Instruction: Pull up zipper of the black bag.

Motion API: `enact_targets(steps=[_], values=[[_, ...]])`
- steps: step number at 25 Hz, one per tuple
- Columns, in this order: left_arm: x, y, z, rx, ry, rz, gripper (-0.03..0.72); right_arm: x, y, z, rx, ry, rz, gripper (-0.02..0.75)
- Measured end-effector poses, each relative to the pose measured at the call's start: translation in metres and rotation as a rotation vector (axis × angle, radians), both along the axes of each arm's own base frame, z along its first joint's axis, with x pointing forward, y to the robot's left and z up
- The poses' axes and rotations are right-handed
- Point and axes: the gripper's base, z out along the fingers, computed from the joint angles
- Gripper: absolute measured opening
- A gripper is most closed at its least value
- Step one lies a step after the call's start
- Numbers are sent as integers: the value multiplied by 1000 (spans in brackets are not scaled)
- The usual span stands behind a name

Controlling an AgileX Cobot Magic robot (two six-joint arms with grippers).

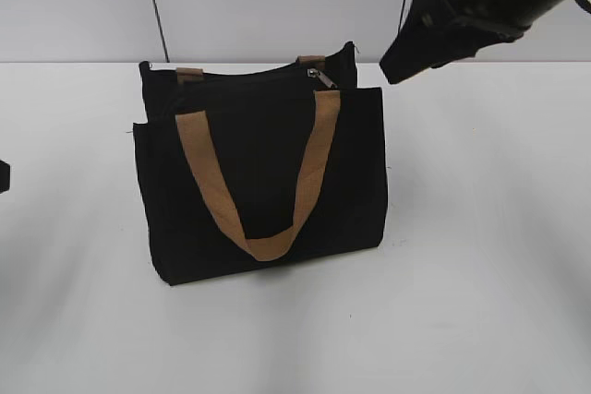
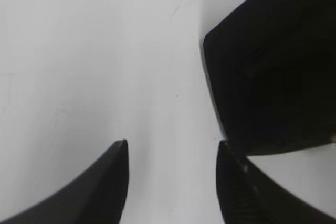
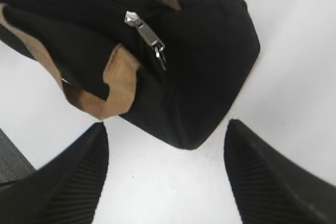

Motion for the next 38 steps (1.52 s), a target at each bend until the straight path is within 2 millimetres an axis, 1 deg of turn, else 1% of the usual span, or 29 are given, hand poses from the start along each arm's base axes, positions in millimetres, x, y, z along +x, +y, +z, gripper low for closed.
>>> enact_targets(steps=[4, 6, 7, 9, 12, 16, 18, 21, 23, 24, 29, 33, 36, 38], values=[[-26, 5, 18, -4, -28, -48, 403, -27, -8, 3, -5, -1, -7, 531], [-40, 8, 26, -6, -52, -63, 403, -43, -12, 2, -6, 6, -11, 531], [-51, 11, 34, -12, -84, -68, 403, -53, -14, 2, -4, 8, -15, 531], [-65, 15, 39, -14, -93, -74, 403, -70, -19, 4, 0, 0, -21, 531], [-84, 20, 43, -11, -86, -80, 403, -99, -26, 14, 20, -35, -40, 531], [-110, 27, 46, -8, -91, -85, 403, -136, -36, 18, 44, -73, -70, 531], [-121, 31, 47, -10, -108, -87, 403, -153, -42, 17, 43, -87, -96, 531], [-138, 36, 49, -14, -140, -88, 403, -178, -53, 11, 27, -101, -147, 531], [-149, 39, 49, -18, -166, -88, 403, -205, -63, 9, 33, -145, -194, 531], [-154, 41, 49, -19, -181, -87, 403, -213, -66, 7, 33, -159, -213, 531], [-173, 50, 47, -5, -239, -63, 403, -256, -86, -4, 23, -237, -312, 531], [-184, 53, 47, -10, -288, -40, 403, -287, -101, -19, -14, -275, -387, 531], [-187, 54, 45, -10, -305, -39, 403, -302, -109, -27, -23, -303, -418, 531], [-185, 54, 40, -1, -291, -43, 403, -310, -112, -33, -22, -329, -428, 531]])
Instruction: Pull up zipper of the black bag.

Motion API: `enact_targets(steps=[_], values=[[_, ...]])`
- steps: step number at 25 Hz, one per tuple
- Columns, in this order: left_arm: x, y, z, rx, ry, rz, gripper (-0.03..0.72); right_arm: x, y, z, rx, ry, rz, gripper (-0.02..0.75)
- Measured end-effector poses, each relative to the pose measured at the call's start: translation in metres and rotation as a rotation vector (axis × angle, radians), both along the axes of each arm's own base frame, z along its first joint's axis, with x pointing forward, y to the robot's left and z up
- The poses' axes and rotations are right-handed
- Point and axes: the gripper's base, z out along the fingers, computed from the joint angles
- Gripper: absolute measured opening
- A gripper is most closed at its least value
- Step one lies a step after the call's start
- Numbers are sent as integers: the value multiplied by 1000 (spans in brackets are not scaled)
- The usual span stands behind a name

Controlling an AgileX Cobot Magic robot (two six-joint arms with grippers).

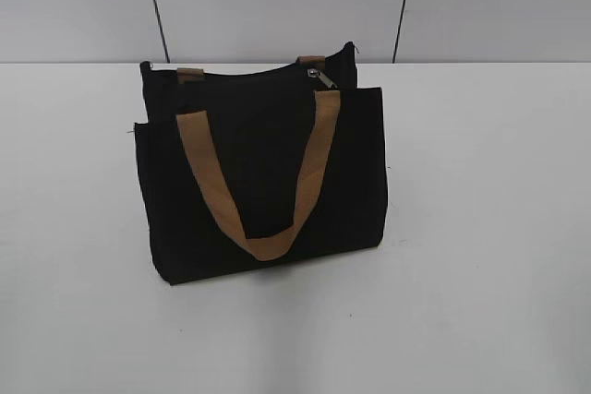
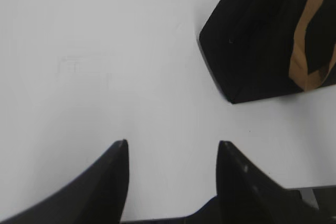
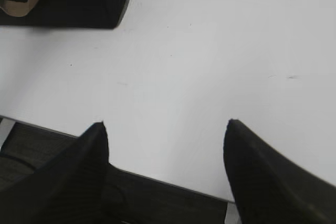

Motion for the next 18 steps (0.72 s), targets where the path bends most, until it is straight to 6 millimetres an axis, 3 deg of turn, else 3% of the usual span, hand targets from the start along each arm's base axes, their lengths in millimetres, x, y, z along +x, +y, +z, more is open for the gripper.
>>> enact_targets(steps=[18], values=[[8, -4, -7, 25, -43, -41, 403, -7, -4, -5, -29, -75, 7, 507]])
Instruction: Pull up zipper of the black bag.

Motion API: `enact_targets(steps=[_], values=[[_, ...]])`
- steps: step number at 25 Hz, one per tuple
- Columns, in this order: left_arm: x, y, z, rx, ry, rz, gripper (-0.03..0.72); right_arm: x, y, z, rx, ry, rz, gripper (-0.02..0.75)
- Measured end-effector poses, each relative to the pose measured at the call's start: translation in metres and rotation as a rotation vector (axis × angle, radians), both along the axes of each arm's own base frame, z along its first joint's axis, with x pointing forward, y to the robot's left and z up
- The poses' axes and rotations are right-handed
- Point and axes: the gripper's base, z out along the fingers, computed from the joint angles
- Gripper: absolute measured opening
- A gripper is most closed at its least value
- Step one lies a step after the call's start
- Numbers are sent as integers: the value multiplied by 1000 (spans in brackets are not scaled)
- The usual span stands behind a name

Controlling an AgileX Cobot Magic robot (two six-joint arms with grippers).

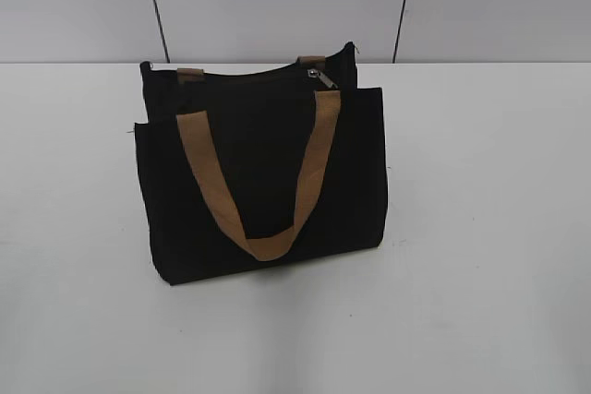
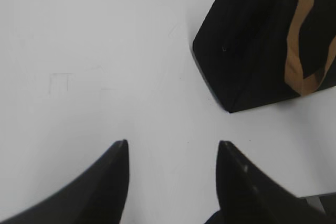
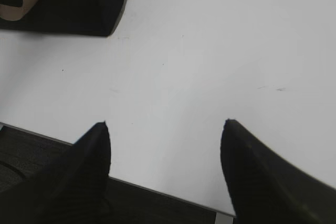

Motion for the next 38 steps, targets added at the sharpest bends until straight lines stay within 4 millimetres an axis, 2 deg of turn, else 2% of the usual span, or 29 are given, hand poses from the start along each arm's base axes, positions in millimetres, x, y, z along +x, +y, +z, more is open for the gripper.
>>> enact_targets(steps=[8, 15, 22, 28, 31, 38], values=[[0, 0, 0, -1, 0, -1, 361, 0, 0, 0, 0, -1, 0, 507], [0, 0, 0, -2, 0, 26, 355, 0, 0, 0, -1, -1, -10, 506], [0, 1, 0, -2, 0, 138, 321, -6, -1, 0, 8, -50, -150, 507], [-7, 2, 0, -11, -47, 148, 263, -10, -1, 0, 9, -79, -254, 507], [-15, 3, 0, -19, -96, 171, 244, -10, -1, 0, 8, -80, -273, 507], [-17, 2, 0, -19, -106, 196, 239, -10, -1, 0, 11, -80, -277, 507]])
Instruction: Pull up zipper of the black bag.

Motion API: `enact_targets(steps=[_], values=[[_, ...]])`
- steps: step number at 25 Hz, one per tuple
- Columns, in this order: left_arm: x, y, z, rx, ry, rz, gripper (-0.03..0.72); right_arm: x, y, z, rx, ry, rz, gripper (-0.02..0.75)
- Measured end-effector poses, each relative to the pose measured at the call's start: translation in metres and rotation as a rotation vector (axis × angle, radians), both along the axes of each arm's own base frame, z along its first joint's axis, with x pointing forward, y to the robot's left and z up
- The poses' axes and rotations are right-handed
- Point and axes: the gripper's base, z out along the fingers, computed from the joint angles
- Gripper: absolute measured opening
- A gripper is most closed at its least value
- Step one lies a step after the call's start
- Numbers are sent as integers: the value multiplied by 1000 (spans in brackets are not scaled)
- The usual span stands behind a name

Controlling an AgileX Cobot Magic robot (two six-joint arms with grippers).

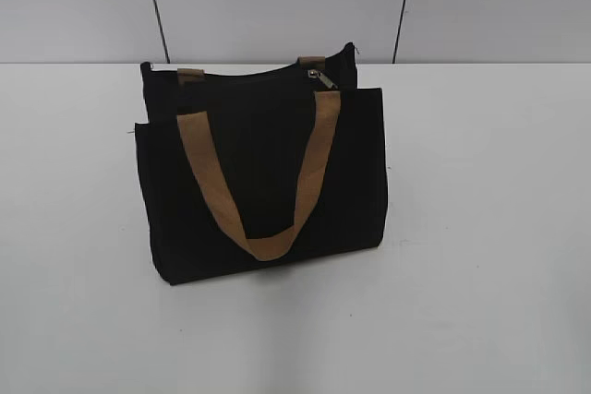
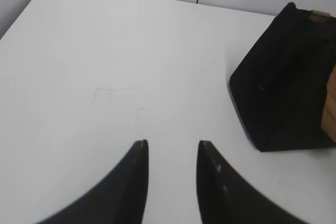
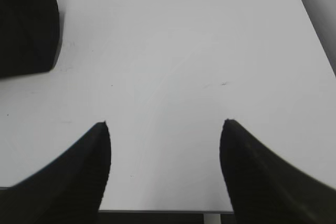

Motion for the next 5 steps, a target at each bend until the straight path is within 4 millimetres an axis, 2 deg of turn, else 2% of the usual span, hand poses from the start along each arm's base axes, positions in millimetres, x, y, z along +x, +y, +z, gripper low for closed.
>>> enact_targets(steps=[5], values=[[0, 0, 0, 0, 0, 0, 239, 0, 0, 0, 0, 0, 0, 507]])
